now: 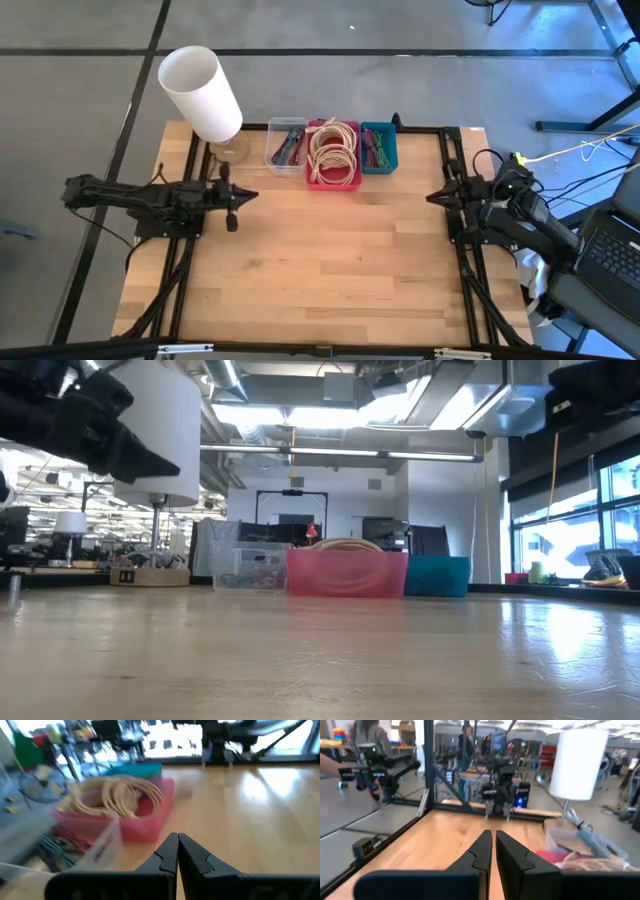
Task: Pick & Place USB Port
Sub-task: Return to Home Position
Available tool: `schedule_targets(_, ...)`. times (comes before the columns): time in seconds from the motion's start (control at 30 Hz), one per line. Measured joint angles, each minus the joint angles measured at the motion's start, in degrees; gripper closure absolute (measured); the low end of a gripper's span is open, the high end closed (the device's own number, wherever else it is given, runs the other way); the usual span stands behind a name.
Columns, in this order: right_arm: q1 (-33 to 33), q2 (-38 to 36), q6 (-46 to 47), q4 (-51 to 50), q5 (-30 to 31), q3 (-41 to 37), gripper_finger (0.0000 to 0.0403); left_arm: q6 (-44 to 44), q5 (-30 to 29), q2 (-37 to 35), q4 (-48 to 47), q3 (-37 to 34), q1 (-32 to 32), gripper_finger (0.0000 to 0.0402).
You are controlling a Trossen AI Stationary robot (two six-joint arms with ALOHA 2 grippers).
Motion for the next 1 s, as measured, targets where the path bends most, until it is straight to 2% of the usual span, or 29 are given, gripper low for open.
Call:
schedule_targets(0.17, 0.0, 0.0, -0.9, -0.2, 0.1, -0.5, 0.0375, 1.7, -4.7, -10.3, -5.0, 0.1, 0.0, 0.0399)
schedule_targets(0.23, 0.0, 0.1, -1.3, 0.1, -0.5, -1.6, 0.0375, 1.5, -2.8, -13.8, -7.8, 0.2, 0.0, 0.0400)
schedule_targets(0.37, 0.0, 0.1, 2.0, 8.5, -1.8, -5.2, 0.0375, -0.7, 1.2, -18.1, -12.9, 0.2, 0.1, 0.0398)
schedule_targets(0.5, 0.0, 0.1, 4.0, 16.3, -2.7, -9.9, 0.0375, -3.1, 2.9, -18.1, -15.0, -0.7, 0.0, 0.0396)
schedule_targets(0.67, 0.0, 0.1, 6.1, 17.3, -2.0, -12.9, 0.0375, -9.4, 3.0, -17.8, -15.3, -1.4, 0.0, 0.0400)
schedule_targets(1.0, 0.0, 0.1, 6.4, 17.1, -1.9, -13.2, 0.0375, -9.8, 3.1, -17.6, -15.2, -1.4, 0.0, 0.0394)
